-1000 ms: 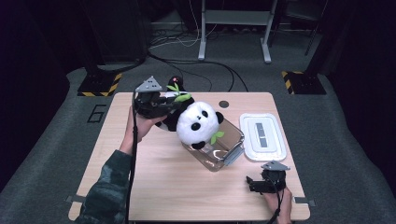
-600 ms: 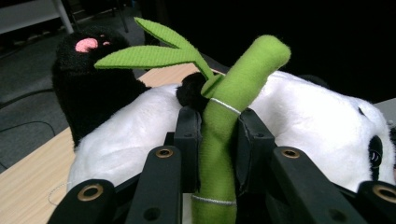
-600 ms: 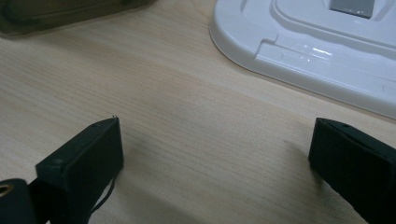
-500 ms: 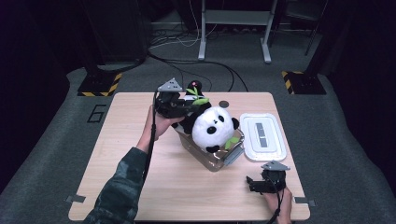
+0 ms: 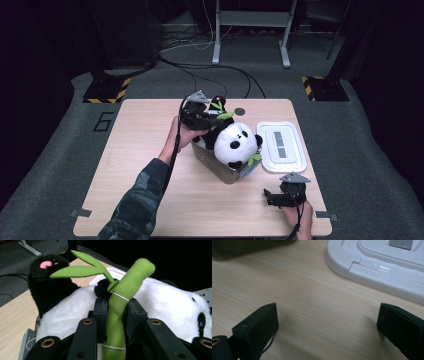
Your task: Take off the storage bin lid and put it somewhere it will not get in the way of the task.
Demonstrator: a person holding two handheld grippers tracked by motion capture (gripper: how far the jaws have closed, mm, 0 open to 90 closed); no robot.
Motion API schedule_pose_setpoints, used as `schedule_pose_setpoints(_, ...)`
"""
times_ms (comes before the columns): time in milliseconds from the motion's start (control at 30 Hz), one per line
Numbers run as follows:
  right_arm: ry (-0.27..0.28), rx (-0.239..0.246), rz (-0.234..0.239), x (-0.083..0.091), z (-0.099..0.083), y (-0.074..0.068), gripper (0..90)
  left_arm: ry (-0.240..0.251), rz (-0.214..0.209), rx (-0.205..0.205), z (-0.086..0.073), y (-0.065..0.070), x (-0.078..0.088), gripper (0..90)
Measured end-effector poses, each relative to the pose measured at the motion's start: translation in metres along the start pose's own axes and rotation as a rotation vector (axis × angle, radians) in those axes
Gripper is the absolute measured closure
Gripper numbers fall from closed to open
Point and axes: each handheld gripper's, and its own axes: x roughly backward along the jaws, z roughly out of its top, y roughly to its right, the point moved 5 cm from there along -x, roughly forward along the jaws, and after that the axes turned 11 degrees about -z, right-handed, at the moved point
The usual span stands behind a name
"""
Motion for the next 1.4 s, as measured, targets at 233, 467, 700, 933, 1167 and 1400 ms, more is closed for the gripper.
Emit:
schedule_pose_setpoints(233,0.002,-0.001,-0.002,0.000,0.000,0.000,2.9,-0.003,0.013,0.015,-0.005,-0.005,-0.003,72.3)
schedule_pose_setpoints(467,0.002,-0.001,-0.002,0.000,0.000,0.000,3.0,-0.009,0.054,-0.008,-0.007,-0.006,-0.008,72.0)
schedule_pose_setpoints(700,0.002,-0.001,-0.002,0.000,0.000,0.000,3.1,-0.014,0.090,-0.042,-0.008,-0.004,-0.014,71.7)
schedule_pose_setpoints(933,0.003,-0.001,-0.005,0.000,0.000,0.000,3.2,-0.025,0.062,0.005,-0.014,-0.011,-0.017,69.6)
schedule_pose_setpoints(1167,0.002,-0.001,-0.005,0.000,0.000,0.000,3.2,0.026,0.028,0.065,-0.007,0.000,-0.015,37.0)
schedule_pose_setpoints(1400,0.003,-0.002,-0.005,0.000,0.000,0.000,3.3,0.030,0.025,0.081,-0.004,0.008,-0.018,19.2)
